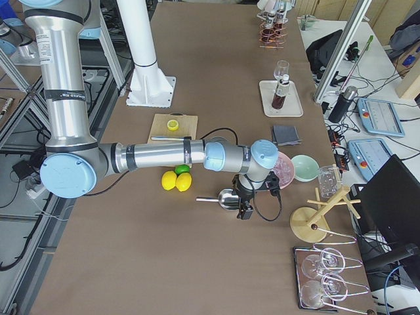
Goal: Take tea from basket to plate
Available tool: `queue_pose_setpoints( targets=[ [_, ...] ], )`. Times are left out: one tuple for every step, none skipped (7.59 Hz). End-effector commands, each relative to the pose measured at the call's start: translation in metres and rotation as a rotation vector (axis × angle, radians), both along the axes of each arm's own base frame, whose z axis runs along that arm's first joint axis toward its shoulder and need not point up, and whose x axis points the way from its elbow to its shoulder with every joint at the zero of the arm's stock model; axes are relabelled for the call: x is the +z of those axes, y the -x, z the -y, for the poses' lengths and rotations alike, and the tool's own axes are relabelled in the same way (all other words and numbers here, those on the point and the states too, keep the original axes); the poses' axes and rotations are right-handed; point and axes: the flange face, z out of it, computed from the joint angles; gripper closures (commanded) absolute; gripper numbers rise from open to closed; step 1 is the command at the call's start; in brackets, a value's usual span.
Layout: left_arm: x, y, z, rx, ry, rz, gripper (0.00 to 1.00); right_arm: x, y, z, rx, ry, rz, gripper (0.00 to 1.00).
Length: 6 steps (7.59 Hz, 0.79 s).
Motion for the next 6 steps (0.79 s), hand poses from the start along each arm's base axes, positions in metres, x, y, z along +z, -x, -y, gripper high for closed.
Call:
queue_pose_setpoints(
  targets=[
    [0.089,0.003,-0.066,-0.337,0.136,-0.087,0.02,-0.01,-0.002,-0.004,0.005,-0.018,0.008,0.0],
    [0.111,-0.003,-0.071,-0.406,0.212,-0.132,0.02,-0.006,-0.003,-0.005,0.005,-0.009,0.006,0.0],
    [0.123,-0.007,-0.072,-0.42,0.247,-0.153,0.02,-0.003,-0.003,-0.007,0.005,-0.003,0.005,0.0],
    [0.141,-0.008,-0.075,-0.419,0.284,-0.161,0.02,-0.001,-0.003,-0.009,0.005,0.0,0.004,0.0],
    [0.151,-0.009,-0.077,-0.426,0.307,-0.162,0.02,0.0,-0.003,-0.009,0.003,-0.001,0.003,0.0],
    [0.149,-0.021,-0.065,-0.491,0.361,-0.166,0.02,-0.001,-0.003,-0.009,0.003,-0.002,0.003,0.0]
  ],
)
